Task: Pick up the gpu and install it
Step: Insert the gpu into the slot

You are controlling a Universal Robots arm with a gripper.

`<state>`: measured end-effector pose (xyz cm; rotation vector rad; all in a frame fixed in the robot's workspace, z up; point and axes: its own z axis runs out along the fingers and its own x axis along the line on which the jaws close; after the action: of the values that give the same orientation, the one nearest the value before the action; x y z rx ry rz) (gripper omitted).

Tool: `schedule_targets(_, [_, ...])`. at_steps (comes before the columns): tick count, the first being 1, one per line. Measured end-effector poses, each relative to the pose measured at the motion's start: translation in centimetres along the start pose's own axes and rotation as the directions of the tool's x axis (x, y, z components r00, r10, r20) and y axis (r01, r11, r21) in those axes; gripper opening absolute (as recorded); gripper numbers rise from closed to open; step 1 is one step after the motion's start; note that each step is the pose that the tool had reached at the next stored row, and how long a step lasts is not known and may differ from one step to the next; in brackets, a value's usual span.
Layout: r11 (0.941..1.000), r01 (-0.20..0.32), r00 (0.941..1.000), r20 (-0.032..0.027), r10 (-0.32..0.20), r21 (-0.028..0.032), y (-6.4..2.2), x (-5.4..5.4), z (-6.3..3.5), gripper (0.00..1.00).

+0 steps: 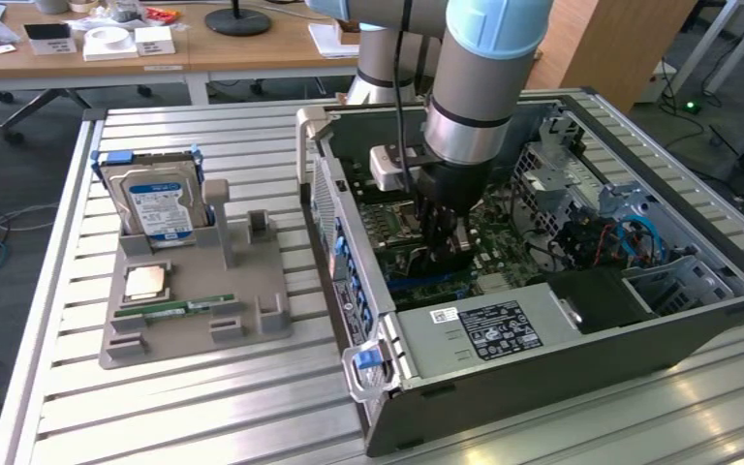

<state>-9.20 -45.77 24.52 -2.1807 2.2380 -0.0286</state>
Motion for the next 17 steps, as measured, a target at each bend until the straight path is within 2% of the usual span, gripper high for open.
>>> schedule_targets(17, [1.0, 0.0, 1.0, -0.0003, 0.0, -0.0001, 0.01, 0.0, 0.33, 0.26])
